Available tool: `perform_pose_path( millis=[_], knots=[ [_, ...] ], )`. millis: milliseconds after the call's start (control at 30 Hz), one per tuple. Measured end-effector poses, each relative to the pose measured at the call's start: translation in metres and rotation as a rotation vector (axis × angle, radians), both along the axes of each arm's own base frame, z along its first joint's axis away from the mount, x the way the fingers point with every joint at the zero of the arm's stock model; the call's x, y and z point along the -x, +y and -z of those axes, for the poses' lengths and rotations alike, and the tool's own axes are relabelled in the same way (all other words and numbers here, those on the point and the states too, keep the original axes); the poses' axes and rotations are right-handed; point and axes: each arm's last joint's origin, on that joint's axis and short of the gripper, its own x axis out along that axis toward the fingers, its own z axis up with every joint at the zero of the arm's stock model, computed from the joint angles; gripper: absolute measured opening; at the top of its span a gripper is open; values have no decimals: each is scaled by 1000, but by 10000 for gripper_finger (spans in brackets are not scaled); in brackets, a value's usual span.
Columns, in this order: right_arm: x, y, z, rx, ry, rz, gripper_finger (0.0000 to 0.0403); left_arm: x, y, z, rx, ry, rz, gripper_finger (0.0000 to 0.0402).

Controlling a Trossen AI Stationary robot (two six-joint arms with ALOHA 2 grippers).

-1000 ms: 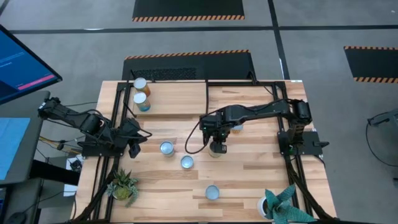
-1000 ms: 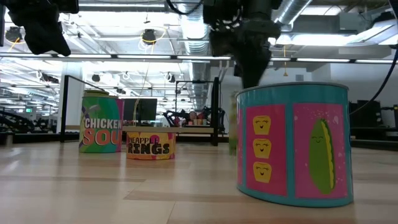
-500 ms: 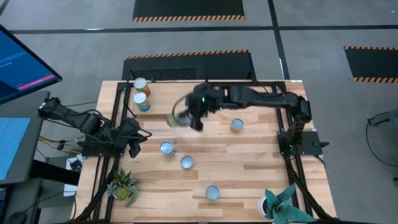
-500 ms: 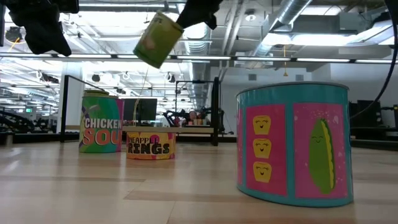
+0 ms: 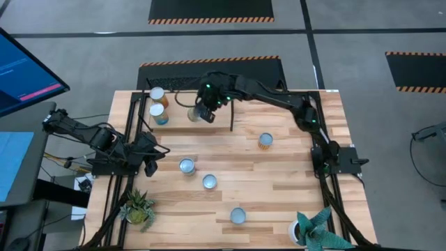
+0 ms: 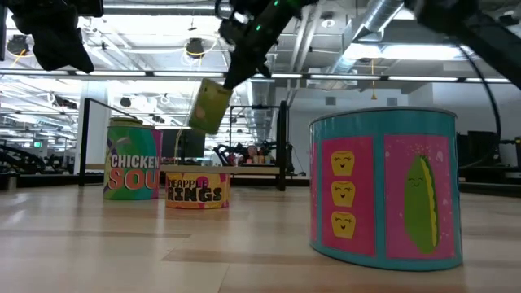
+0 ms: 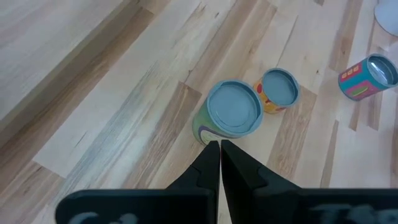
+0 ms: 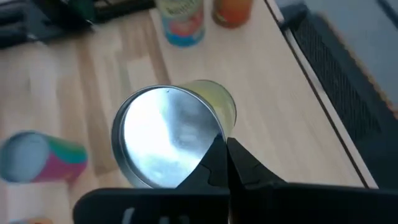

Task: Pick and place cans onto a shelf
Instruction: Put the pears can on the shelf aligned with the green green peas can

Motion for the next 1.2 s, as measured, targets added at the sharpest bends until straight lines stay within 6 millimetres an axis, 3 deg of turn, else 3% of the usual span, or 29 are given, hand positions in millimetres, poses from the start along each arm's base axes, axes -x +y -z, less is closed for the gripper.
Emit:
perform_pose_path(
  millis=[267, 500, 800, 1200],
  knots=[
    [2, -18, 39, -113, 147, 37, 0, 0, 0, 0, 5, -1, 4, 1],
    [5, -20, 36, -76, 157, 65, 0, 0, 0, 0, 4, 2, 4, 1],
    [18, -41, 37, -63, 200, 121, 0, 0, 0, 0, 4, 2, 4, 1],
    [22, -46, 38, -77, 223, 127, 30, 0, 0, 0, 4, 2, 4, 1]
  ],
)
